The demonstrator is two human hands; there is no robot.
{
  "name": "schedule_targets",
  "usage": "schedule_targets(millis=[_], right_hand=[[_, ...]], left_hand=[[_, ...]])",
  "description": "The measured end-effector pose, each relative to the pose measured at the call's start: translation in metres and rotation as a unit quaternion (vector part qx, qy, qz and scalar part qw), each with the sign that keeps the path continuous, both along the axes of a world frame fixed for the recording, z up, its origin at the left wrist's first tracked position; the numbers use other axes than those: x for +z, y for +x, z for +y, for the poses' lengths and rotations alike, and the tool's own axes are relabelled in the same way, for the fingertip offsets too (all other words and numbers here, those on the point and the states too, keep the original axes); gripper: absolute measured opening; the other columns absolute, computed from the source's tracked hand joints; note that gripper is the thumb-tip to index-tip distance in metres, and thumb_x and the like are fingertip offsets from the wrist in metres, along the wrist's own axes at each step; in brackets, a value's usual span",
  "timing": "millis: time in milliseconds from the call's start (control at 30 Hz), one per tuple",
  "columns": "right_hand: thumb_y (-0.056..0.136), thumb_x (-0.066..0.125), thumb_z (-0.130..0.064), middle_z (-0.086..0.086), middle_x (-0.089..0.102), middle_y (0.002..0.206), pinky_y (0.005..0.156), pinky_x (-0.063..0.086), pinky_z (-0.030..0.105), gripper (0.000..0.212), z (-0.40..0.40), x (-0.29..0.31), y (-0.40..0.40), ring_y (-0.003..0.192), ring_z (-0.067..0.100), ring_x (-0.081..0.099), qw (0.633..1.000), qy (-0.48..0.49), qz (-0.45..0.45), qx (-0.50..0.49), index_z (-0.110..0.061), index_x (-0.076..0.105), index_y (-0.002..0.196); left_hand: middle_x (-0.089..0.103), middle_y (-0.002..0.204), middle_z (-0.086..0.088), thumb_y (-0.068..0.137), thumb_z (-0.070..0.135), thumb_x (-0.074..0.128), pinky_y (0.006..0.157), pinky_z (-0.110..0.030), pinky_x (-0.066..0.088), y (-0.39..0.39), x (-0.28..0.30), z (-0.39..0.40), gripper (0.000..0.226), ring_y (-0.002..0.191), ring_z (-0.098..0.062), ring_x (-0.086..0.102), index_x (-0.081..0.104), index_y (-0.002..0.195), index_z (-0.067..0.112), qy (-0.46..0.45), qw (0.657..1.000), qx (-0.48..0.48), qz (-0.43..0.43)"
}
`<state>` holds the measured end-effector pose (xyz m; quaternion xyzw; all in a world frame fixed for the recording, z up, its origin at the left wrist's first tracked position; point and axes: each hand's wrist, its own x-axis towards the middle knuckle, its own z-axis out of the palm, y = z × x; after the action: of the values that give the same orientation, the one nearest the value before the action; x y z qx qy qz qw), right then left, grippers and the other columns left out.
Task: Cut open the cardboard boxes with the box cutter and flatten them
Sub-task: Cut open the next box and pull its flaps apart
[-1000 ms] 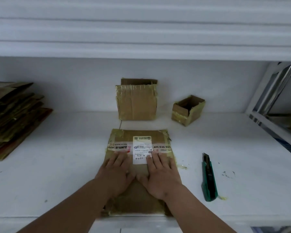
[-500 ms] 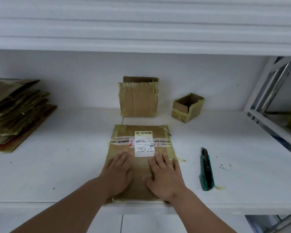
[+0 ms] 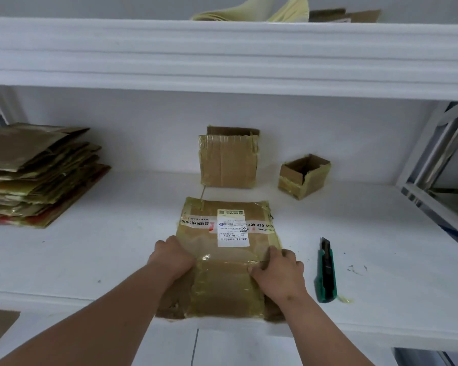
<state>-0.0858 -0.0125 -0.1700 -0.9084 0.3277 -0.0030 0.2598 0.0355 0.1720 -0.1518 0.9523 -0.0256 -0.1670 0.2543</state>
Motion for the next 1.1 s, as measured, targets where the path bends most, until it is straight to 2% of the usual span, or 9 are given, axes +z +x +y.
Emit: schedule_targets(millis=[233,433,567,667,767,867,933,1033,1100], right_hand=[[0.090,0.051,-0.008,0.011,0.036,0.128,0.092,0.042,0.029,0.035,-0.002,0.013,-0.004,0.125,0.028,0.043,0.988,0.122,-0.095,-0.004,-0.016,0.053,0.123],[0.090,0.052,-0.009,0.018,0.029,0.145,0.096,0.042,0.037,0.065,0.018,0.024,0.005,0.115,0.036,0.050,0.960,0.243,-0.116,-0.081,-0.012,0.029,0.151],[0.090,0.052,-0.010,0.002,0.064,0.101,0.071,0.045,0.029,0.018,0.055,0.033,0.017,0.094,0.024,0.060,0.969,0.218,-0.114,0.020,-0.020,0.059,0.103],[0.091,0.054,-0.017,-0.006,0.065,0.103,0.081,0.052,0.032,0.031,0.091,0.039,0.028,0.094,0.018,0.062,0.954,0.256,-0.134,0.082,-0.041,0.048,0.109],[0.090,0.055,-0.011,-0.012,0.063,0.100,0.071,0.049,0.025,0.063,0.131,0.047,0.042,0.094,0.014,0.063,0.932,0.310,-0.141,0.125,-0.055,0.025,0.124],[0.091,0.049,-0.005,-0.015,0.062,0.100,0.083,0.054,0.032,0.068,0.172,0.050,0.064,0.095,0.014,0.063,0.926,0.306,-0.180,0.125,-0.050,0.029,0.139],[0.092,0.044,-0.002,-0.014,0.062,0.095,0.072,0.050,0.026,0.070,0.198,0.049,0.080,0.086,0.008,0.061,0.930,0.280,-0.213,0.106,-0.041,0.025,0.148],[0.094,0.041,0.000,-0.001,0.066,0.085,0.057,0.041,0.024,0.068,0.235,0.054,0.101,0.071,0.013,0.061,0.922,0.270,-0.266,0.080,-0.032,0.018,0.150],[0.095,0.040,0.001,0.003,0.063,0.077,0.053,0.040,0.026,0.065,0.257,0.059,0.114,0.064,0.018,0.060,0.910,0.269,-0.308,0.064,-0.032,0.019,0.147]], left_hand=[[0.059,0.104,-0.005,0.071,0.031,0.054,0.079,-0.039,0.052,-0.005,0.004,0.009,0.046,0.089,-0.025,0.059,0.050,0.115,0.021,-0.073,0.995,0.055,-0.049],[0.062,0.091,-0.001,0.074,0.016,0.059,0.060,-0.027,0.045,-0.009,0.020,0.046,0.024,0.078,-0.016,0.059,0.054,0.097,0.020,-0.124,0.977,0.072,-0.160],[0.055,0.090,-0.005,0.073,0.012,0.057,0.053,-0.026,0.037,-0.005,0.033,0.086,0.021,0.073,-0.016,0.053,0.043,0.086,0.021,-0.093,0.970,0.071,-0.212],[0.053,0.091,-0.006,0.077,0.015,0.057,0.058,-0.027,0.038,0.002,0.038,0.121,0.023,0.073,-0.017,0.051,0.042,0.093,0.021,-0.083,0.966,0.079,-0.233],[0.059,0.095,-0.003,0.079,0.020,0.061,0.064,-0.028,0.041,0.011,0.045,0.161,0.037,0.078,-0.015,0.055,0.046,0.114,0.024,-0.093,0.961,0.076,-0.247],[0.059,0.095,0.007,0.083,0.018,0.059,0.073,-0.029,0.042,0.024,0.061,0.201,0.051,0.084,-0.017,0.055,0.042,0.131,0.020,-0.096,0.959,0.063,-0.260],[0.059,0.090,0.011,0.084,0.020,0.058,0.071,-0.031,0.045,0.036,0.069,0.231,0.057,0.085,-0.018,0.060,0.038,0.136,0.019,-0.091,0.954,0.070,-0.276],[0.059,0.101,0.009,0.085,0.026,0.057,0.070,-0.033,0.046,0.055,0.079,0.271,0.088,0.087,-0.019,0.061,0.002,0.153,0.035,-0.067,0.947,0.075,-0.306],[0.058,0.093,0.010,0.084,0.023,0.058,0.067,-0.034,0.048,0.064,0.089,0.290,0.087,0.078,-0.018,0.060,0.002,0.148,0.044,-0.058,0.942,0.081,-0.321]])
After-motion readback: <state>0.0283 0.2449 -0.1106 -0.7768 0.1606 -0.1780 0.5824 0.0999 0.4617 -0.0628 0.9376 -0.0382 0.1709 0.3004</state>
